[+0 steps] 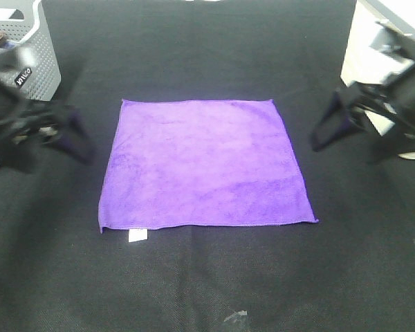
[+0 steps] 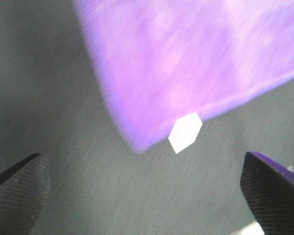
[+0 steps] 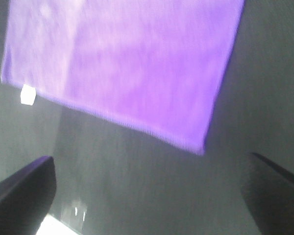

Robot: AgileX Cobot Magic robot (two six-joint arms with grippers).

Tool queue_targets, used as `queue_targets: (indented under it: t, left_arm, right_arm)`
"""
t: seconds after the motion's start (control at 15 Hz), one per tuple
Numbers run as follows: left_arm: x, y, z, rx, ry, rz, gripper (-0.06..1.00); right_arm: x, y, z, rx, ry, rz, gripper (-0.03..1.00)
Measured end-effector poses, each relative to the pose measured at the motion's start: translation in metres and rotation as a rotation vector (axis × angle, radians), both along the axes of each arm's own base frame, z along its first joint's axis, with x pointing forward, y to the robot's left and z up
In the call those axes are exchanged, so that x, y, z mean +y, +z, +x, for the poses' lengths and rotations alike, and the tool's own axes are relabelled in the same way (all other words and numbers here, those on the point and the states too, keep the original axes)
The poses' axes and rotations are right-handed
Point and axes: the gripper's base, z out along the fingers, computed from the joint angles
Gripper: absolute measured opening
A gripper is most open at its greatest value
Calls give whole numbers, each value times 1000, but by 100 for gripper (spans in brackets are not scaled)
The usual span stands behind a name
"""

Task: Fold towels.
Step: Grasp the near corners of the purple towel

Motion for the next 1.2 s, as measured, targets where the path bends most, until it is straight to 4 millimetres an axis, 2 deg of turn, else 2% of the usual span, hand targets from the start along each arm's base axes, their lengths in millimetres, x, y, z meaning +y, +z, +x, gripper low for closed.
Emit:
queue_targets:
  t: [0.13, 0.33, 0.6, 0.67, 0.73, 0.93, 1.2]
  left_arm:
    - [-4, -12, 16, 22, 13, -31, 99]
    - [-6, -37, 22, 97, 36, -35, 99]
    - [-5, -64, 24, 166, 28, -9, 99]
    - [-4, -67, 25, 160, 35, -4, 99]
    - [-4, -67, 26, 152, 39, -2, 99]
    - [-5, -71, 27, 165, 51, -14, 99]
    - [-11, -90, 28, 218, 52, -59, 99]
  right_arm:
    - [1, -12, 11, 26, 2, 6, 96]
    - [3, -30, 15, 86, -12, 31, 96]
    - [6, -76, 24, 202, -58, 73, 96]
    - [5, -92, 26, 232, -67, 63, 96]
    - [4, -98, 27, 236, -73, 55, 96]
    - [2, -104, 30, 217, -79, 32, 96]
    - [2, -104, 33, 201, -80, 26, 96]
